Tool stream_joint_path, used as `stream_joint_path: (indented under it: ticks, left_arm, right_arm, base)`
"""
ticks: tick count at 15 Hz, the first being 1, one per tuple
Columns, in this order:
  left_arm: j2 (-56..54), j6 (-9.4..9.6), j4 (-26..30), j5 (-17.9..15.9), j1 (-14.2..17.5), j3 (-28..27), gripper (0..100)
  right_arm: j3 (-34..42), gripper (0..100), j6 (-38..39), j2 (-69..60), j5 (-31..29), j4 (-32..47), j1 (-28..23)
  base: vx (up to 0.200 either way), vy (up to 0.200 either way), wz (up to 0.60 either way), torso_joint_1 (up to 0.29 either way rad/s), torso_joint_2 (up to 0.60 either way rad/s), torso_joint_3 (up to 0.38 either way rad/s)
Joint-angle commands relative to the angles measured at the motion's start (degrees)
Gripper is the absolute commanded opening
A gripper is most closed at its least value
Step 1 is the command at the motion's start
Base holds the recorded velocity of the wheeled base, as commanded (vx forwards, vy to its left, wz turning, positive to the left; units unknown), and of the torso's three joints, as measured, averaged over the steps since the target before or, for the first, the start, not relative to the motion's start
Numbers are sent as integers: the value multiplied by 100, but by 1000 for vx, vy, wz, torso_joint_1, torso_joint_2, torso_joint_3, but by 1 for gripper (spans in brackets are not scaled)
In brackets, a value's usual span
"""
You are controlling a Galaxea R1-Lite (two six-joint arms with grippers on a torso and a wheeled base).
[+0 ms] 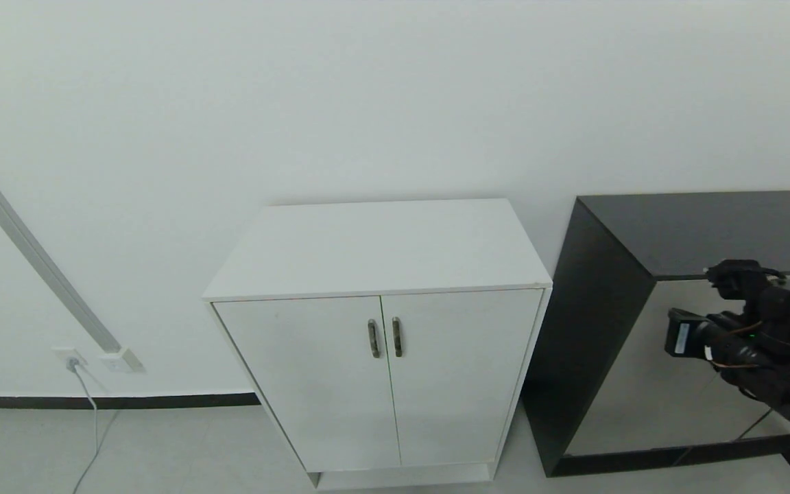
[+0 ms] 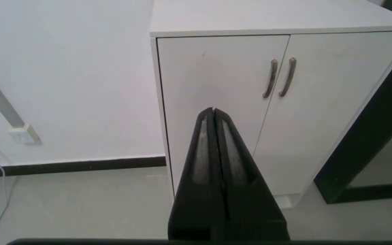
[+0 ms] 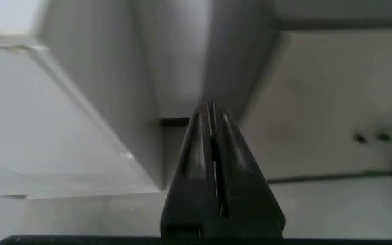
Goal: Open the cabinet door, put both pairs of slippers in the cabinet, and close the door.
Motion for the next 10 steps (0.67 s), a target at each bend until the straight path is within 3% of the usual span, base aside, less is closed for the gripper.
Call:
stream_joint_path:
  ticks: [1,3,8,10]
  left_arm:
    - [7,-1,0,2,6,1,0]
    - [7,-1,-9,2,-2,1,0]
    - [7,-1,0,2,-2,1,0]
    - [7,-1,0,2,-2,1,0]
  right_arm:
    - [791,0,-104,-710,-6,-330,-521]
    - [1407,0,-174,-1193,3,-488,-767]
    - [2505,0,-280,-2617,12,-330,-793]
    - [2505,0,-254,-3742,38,813,-802]
  base:
    - [0,0,0,0,0,0]
    - [0,0,0,0,0,0]
    - [0,0,0,0,0,0]
    - [0,0,0,0,0,0]
